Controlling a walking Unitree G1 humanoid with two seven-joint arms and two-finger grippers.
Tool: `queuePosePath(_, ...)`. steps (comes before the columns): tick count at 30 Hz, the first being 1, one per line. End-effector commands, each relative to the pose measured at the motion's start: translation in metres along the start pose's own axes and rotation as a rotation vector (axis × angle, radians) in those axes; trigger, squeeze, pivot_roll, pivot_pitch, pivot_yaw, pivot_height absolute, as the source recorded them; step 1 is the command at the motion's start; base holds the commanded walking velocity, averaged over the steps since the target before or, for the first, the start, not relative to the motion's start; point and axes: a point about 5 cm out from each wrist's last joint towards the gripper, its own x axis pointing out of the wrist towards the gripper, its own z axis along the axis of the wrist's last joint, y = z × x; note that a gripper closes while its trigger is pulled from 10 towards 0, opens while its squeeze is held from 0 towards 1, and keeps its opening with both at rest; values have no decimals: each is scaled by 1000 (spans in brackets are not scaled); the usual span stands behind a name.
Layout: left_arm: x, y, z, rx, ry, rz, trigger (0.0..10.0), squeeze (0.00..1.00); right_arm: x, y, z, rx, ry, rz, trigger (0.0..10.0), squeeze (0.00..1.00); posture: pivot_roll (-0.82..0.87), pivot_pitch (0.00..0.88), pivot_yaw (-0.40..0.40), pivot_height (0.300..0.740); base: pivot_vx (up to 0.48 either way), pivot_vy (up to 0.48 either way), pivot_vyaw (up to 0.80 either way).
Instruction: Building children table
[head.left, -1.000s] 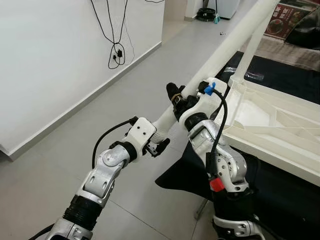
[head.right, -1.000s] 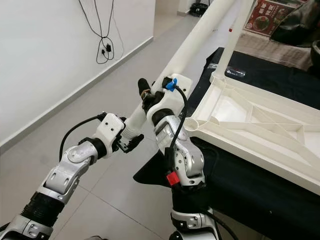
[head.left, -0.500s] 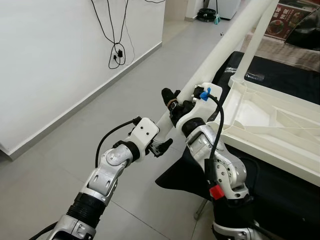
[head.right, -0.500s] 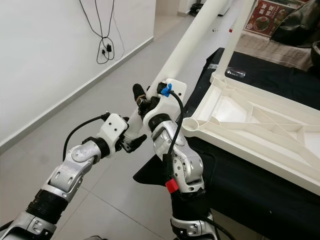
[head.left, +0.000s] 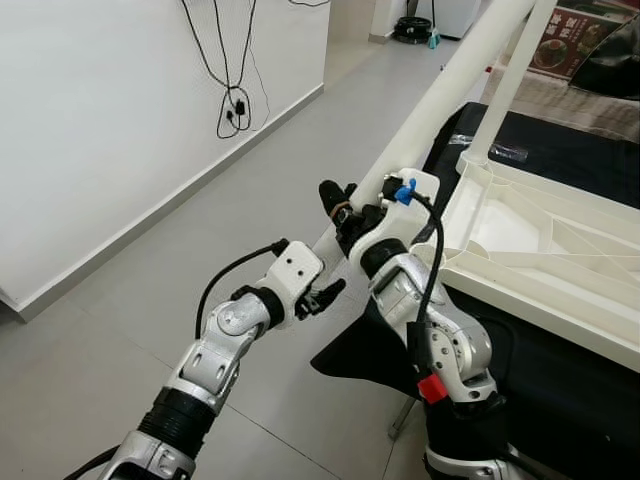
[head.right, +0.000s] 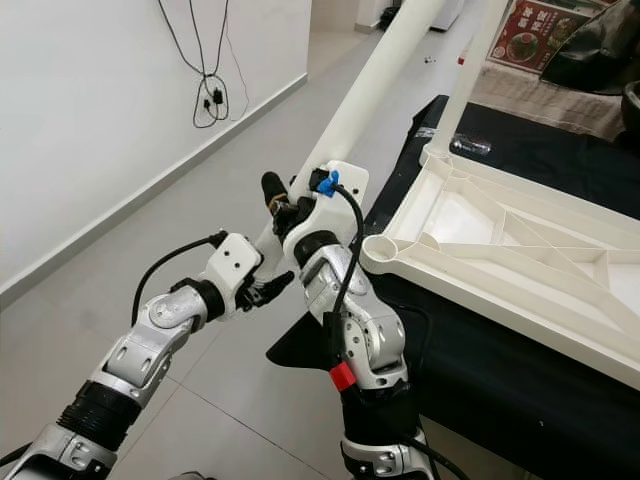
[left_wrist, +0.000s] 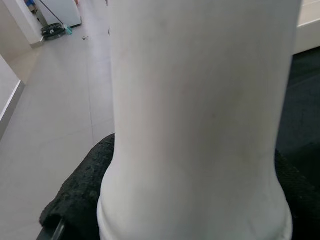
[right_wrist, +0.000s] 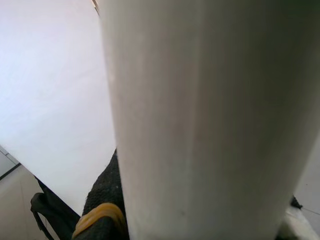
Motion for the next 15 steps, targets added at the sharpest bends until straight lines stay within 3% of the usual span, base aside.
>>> queuePosePath(1,4,-6,3,4,-16,-31,0,0,-3,14,-8,50,16,49,10000,0,103,45,-74,740,0,0,0)
queuePosePath(6,2,-7,-3,24,8,-20,0,0,-3,12,-8,-6,7,50,10000,0,98,36,-68,740,0,0,0)
queuePosePath(7,2,-7,-4,30,20,-19,10000,0,-3,12,-8,-23,4,54,10000,0,99,28,-70,740,0,0,0)
queuePosePath(8,0,-7,-6,32,24,-14,10000,0,-4,11,-9,-45,0,63,10000,1000,98,24,-71,740,0,0,0)
queuePosePath(13,-11,-7,-7,44,19,-10,10000,0,-6,12,-9,-70,-1,126,10000,1000,101,7,-70,740,0,0,0)
queuePosePath(14,-16,-9,-8,45,21,-21,10000,0,-7,11,-8,-67,2,154,10000,267,104,2,-68,740,0,0,0)
queuePosePath(15,-20,-10,-8,44,22,-29,10000,0,-7,11,-7,-64,4,171,10000,267,104,0,-68,740,0,0,0)
